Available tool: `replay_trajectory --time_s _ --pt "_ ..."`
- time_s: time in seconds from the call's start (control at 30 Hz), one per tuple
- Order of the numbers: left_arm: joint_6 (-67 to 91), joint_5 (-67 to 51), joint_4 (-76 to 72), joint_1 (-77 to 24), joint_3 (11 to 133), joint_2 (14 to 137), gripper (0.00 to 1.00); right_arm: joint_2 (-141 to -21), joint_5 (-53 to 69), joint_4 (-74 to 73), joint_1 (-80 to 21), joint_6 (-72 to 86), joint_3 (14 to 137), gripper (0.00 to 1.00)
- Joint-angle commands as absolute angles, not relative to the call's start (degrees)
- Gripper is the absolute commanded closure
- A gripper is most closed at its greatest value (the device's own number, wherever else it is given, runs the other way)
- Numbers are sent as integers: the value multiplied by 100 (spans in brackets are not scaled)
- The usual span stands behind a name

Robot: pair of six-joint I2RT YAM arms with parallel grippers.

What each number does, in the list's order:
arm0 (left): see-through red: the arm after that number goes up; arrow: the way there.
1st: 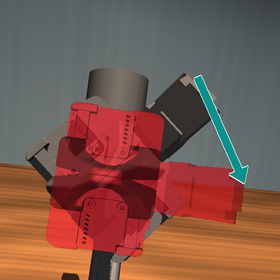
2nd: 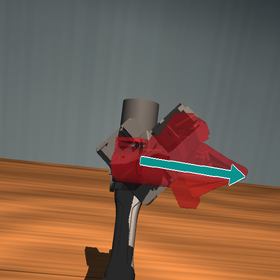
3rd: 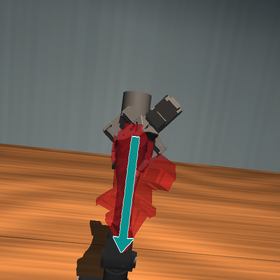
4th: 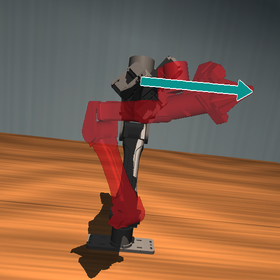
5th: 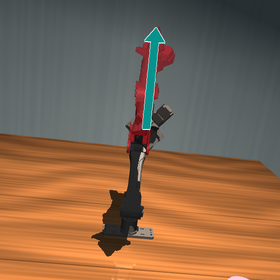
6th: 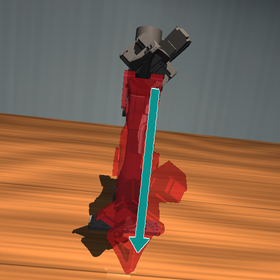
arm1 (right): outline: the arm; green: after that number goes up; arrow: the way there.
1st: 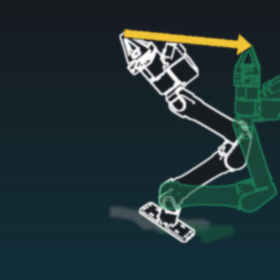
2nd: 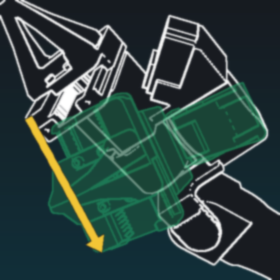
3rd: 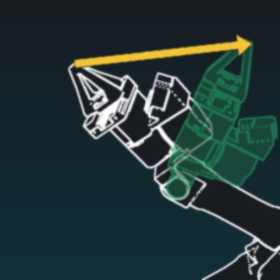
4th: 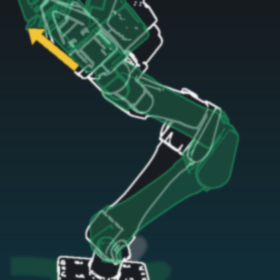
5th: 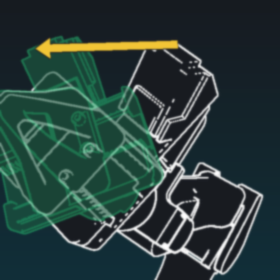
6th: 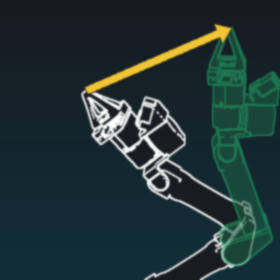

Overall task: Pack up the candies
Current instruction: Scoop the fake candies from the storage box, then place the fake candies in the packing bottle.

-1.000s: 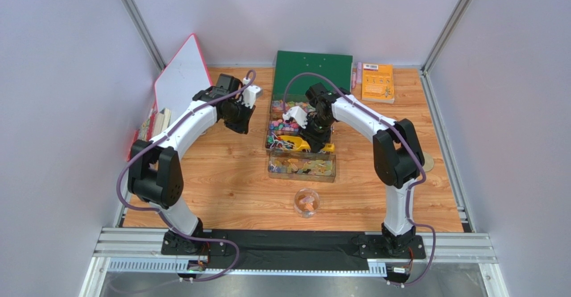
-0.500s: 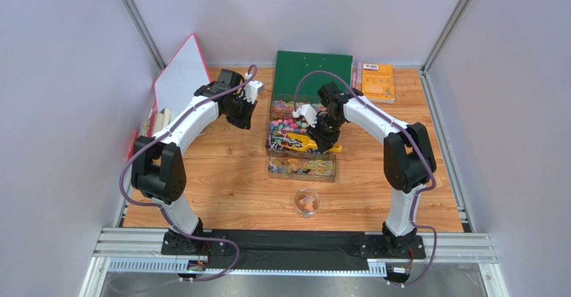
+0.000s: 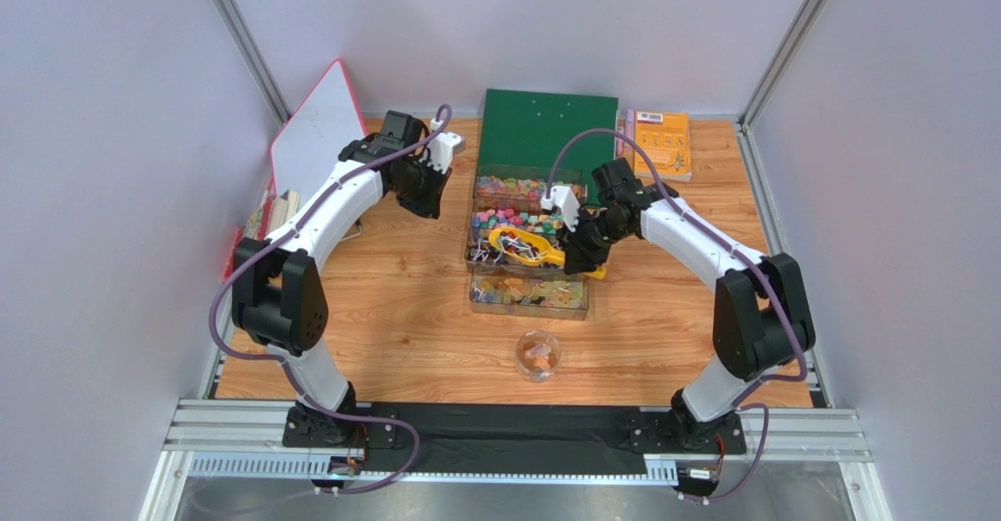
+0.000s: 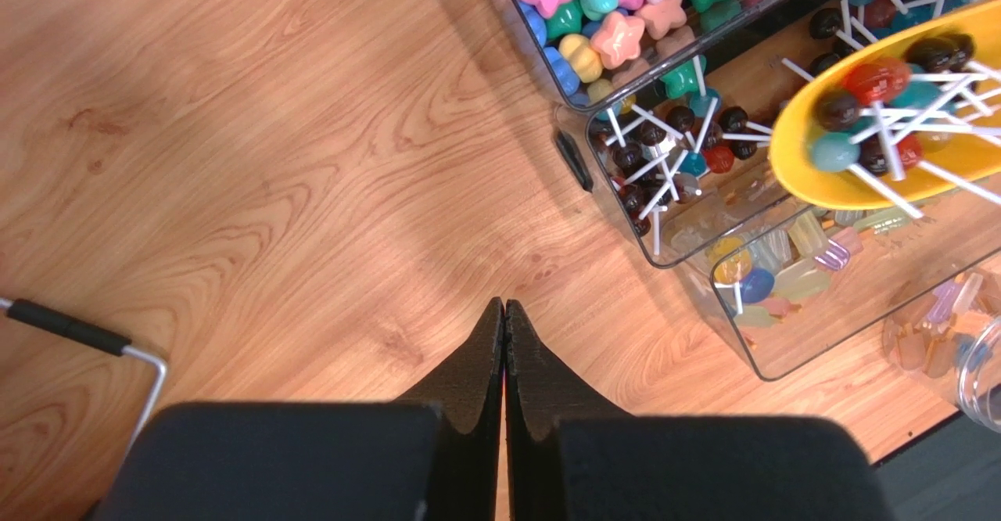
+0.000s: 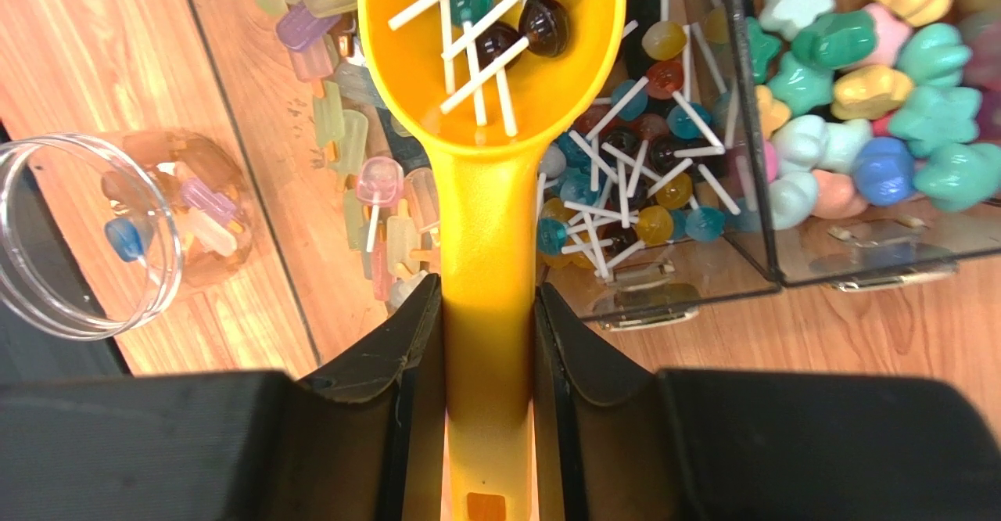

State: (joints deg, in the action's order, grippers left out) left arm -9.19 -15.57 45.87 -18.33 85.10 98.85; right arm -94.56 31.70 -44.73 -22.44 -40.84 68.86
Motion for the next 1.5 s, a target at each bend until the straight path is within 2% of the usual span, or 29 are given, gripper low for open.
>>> replay_trajectory --time_s 0.0,0.07,0.1,0.17,0.2,0.3,0.63,0.83,1.1,1.23,1.47 --pt "-1090 -1565 4711 -1811 8912 9897 100 -8807 3718 -4058 -2101 -4033 6969 100" --pt "-1134 -1529 4667 -1811 8973 9862 100 -8641 3709 -4497 -2057 -4401 7074 100" --pt "-1160 -1538 4650 -1811 8982 9809 96 -8466 3613 -4935 -2057 -4717 7075 100" --pt "-1213 -1573 4615 -1811 8939 9747 70 -8245 3499 -5342 -2056 -5087 7005 100" --pt "-1213 -1582 4597 -1811 8895 9643 42 -8079 3402 -5805 -2065 -5263 6996 100" --pt "-1222 -1600 4509 -1811 8597 9361 0 -7736 3147 -6605 -2065 -5799 6926 100" --pt "-1213 -1398 4395 -1819 7358 8833 0 -6716 2032 -8261 -2434 -6627 6558 100" --pt "-1292 -652 4315 -2038 7146 8912 0 -6302 1135 -8622 -3162 -6434 6232 100" --pt "-1204 -246 4104 -2188 6961 8842 0 -6688 0 -8666 -4156 -5433 6416 100" --pt "-1152 -97 4070 -2188 6996 8728 0 -6820 -956 -8710 -4605 -5204 6372 100" --pt "-1116 158 3938 -2188 6917 8526 0 -7022 -1502 -8991 -5167 -4808 6574 100"
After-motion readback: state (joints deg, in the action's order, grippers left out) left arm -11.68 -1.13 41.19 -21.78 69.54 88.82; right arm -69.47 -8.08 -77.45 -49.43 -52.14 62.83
